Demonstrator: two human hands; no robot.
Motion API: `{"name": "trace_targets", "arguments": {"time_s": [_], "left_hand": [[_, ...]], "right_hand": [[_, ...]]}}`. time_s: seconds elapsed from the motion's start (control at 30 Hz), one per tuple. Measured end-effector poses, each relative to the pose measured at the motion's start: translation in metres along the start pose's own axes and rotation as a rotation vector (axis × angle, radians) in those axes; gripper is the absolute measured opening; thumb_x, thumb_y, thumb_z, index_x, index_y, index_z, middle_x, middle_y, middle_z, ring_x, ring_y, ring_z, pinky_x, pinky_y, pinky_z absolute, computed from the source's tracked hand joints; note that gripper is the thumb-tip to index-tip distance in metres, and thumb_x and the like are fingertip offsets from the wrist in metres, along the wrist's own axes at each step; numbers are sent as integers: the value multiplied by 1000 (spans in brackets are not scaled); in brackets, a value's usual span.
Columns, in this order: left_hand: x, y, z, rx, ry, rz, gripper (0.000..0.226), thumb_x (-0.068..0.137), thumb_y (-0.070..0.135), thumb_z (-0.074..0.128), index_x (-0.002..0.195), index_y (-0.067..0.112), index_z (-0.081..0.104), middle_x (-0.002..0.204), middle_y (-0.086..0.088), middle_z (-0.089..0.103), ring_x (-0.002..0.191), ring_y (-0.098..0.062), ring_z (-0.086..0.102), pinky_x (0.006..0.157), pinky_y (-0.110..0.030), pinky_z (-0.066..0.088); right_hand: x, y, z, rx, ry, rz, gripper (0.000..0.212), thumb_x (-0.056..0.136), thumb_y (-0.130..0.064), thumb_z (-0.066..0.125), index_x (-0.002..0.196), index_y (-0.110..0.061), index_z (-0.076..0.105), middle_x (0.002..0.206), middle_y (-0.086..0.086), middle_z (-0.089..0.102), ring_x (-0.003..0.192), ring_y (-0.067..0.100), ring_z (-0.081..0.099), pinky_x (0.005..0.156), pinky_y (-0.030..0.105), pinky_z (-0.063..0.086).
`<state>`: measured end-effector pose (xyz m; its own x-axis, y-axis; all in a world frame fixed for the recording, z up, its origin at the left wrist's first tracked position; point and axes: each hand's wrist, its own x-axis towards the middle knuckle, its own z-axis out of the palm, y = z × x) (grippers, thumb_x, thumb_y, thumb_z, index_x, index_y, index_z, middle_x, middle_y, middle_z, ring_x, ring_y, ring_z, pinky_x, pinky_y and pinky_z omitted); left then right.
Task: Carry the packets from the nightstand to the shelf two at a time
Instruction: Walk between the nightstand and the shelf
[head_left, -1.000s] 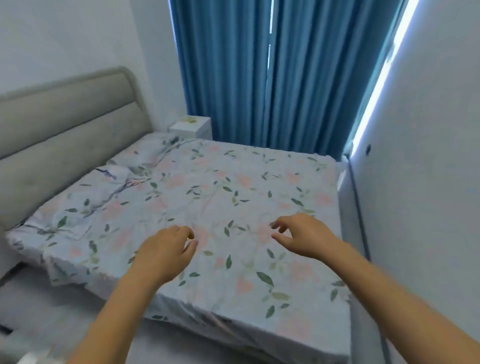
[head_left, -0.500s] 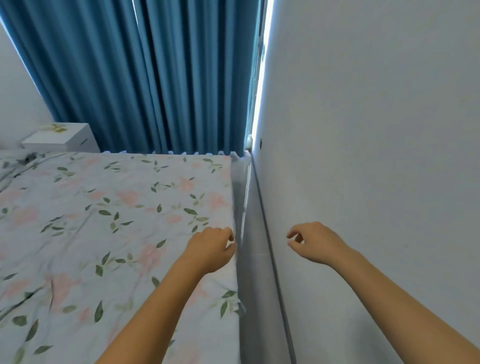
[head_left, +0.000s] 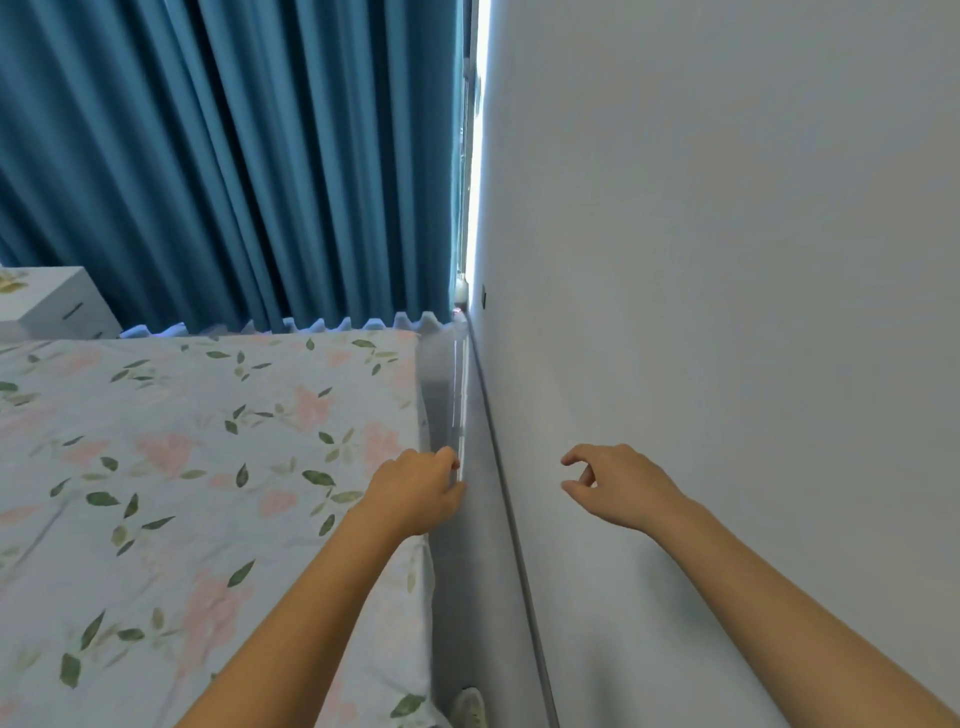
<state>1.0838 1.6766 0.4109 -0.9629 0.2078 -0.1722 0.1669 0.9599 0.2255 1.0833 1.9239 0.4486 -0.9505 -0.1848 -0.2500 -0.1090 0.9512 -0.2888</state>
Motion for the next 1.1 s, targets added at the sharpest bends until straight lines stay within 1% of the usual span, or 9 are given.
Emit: {"name": "trace_targets", "arguments": {"time_s": [0.17, 0.37, 0.53, 0.63, 0.7, 0.77, 0.87, 1.0, 1.1], "left_hand": [[104, -38, -28, -13, 6, -32, 40, 99, 45, 39, 129, 20, 47, 120, -2, 64, 102, -22, 61, 87, -36, 53], [211, -81, -83, 40, 28, -95, 41, 100, 45, 38, 131, 21, 48, 127, 0, 61, 106, -19, 61, 86, -29, 48], [288, -104, -103, 39, 12, -90, 41, 99, 46, 38, 131, 22, 49, 126, 1, 62, 105, -18, 61, 85, -30, 49], [336, -119, -108, 12, -4, -96, 40, 99, 46, 39, 130, 22, 49, 123, 0, 64, 104, -18, 62, 88, -32, 52], [371, -128, -110, -32, -24, -105, 39, 99, 45, 40, 129, 22, 51, 123, -1, 64, 104, -19, 61, 90, -34, 52], [409, -136, -115, -70, -37, -108, 39, 99, 44, 40, 128, 22, 52, 124, -1, 63, 104, -19, 60, 90, -33, 52], [467, -148, -129, -90, -4, -127, 38, 98, 44, 41, 128, 22, 52, 125, -1, 62, 106, -19, 59, 89, -32, 50], [532, -164, -154, -132, 15, -155, 37, 99, 42, 40, 128, 23, 52, 125, 1, 61, 109, -18, 58, 88, -30, 46], [573, -182, -168, -146, 17, -183, 37, 98, 43, 40, 127, 23, 52, 124, 2, 63, 108, -18, 58, 91, -33, 49]], "right_hand": [[121, -4, -26, -11, -20, -40, 43, 94, -38, 52, 136, -31, 49, 110, -7, 69, 104, 15, 62, 83, 29, 49], [252, -22, -79, -25, -18, -80, 41, 95, -39, 51, 134, -27, 51, 112, -3, 68, 104, 18, 62, 83, 30, 49], [334, -25, -103, -34, -46, -88, 39, 94, -38, 51, 131, -26, 54, 112, -2, 68, 103, 18, 62, 84, 31, 51], [389, -26, -115, -49, -55, -94, 37, 94, -38, 52, 129, -26, 56, 112, -1, 68, 101, 19, 63, 84, 32, 51], [426, -26, -120, -24, -55, -88, 36, 94, -37, 52, 128, -26, 57, 113, -1, 68, 103, 19, 63, 86, 32, 51], [465, -28, -124, -9, -67, -91, 37, 94, -35, 52, 128, -25, 57, 118, 0, 66, 106, 20, 62, 90, 32, 51], [523, -29, -133, 14, -92, -103, 39, 93, -37, 54, 130, -26, 56, 125, 0, 63, 112, 21, 60, 94, 32, 49], [597, -32, -154, 95, -84, -111, 37, 91, -36, 55, 127, -27, 58, 124, 0, 64, 111, 19, 60, 96, 33, 49], [649, -36, -167, 118, -115, -103, 35, 90, -35, 55, 124, -28, 60, 126, -1, 62, 112, 19, 60, 97, 34, 49]]}}
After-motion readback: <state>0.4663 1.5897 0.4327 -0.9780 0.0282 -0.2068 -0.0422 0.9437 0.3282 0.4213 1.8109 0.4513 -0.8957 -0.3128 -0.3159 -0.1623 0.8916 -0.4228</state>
